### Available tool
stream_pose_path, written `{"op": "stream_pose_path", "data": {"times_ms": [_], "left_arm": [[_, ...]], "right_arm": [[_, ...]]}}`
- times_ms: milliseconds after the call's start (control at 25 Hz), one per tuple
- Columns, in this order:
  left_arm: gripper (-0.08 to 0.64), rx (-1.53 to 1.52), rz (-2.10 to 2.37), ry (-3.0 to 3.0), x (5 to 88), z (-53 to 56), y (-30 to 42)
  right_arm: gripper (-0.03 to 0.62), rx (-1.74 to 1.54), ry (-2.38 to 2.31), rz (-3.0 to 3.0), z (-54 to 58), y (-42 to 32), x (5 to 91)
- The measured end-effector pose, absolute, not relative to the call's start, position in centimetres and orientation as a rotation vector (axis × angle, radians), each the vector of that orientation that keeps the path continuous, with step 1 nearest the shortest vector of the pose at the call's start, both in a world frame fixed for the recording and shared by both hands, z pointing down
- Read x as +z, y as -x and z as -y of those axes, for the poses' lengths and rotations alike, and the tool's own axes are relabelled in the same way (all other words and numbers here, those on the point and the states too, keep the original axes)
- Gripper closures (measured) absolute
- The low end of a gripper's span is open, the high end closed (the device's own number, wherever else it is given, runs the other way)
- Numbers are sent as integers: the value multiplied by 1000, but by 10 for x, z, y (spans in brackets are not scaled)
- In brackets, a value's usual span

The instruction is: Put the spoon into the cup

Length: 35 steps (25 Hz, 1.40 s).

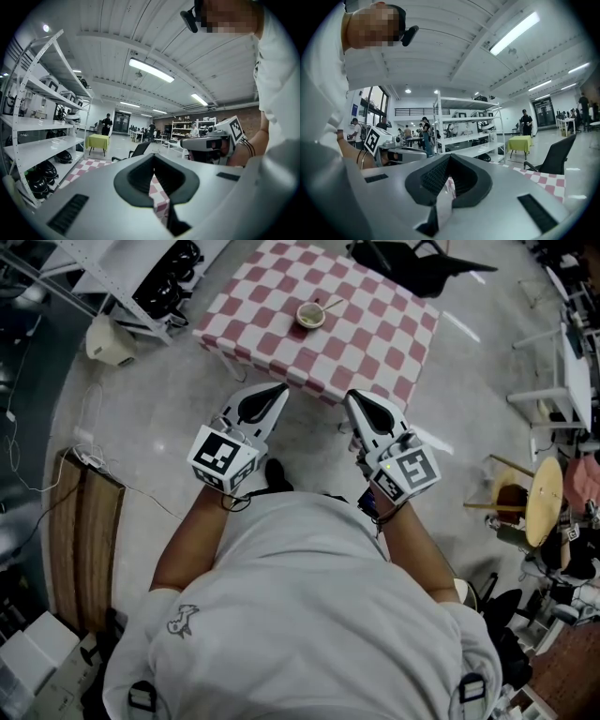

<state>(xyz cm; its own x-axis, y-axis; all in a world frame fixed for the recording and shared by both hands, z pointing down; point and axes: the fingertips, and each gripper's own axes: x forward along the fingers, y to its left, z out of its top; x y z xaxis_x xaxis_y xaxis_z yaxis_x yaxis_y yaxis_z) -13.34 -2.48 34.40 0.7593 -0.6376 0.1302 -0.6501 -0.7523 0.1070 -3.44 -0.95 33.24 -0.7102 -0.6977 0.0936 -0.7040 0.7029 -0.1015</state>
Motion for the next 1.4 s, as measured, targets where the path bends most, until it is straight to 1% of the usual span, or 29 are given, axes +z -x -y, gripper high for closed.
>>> {"op": "stream_pose_path", "data": {"times_ms": [160,360,720,1040,1400], "left_arm": [[546,95,1029,-2815,342,-1,106],[546,131,1081,-2798,353,-35,71],[546,139,1158,-2786,347,-112,9],[546,144,1171,-2782,347,-162,-20],[546,126,1177,-2800,341,-188,-34]], "right_arm": [[560,216,-1137,2873,-13,13,337],[560,231,-1074,2900,-49,-14,346],[560,210,-980,2931,-123,-73,342],[560,214,-942,2950,-173,-101,343],[560,184,-911,2974,-199,-112,335]]}}
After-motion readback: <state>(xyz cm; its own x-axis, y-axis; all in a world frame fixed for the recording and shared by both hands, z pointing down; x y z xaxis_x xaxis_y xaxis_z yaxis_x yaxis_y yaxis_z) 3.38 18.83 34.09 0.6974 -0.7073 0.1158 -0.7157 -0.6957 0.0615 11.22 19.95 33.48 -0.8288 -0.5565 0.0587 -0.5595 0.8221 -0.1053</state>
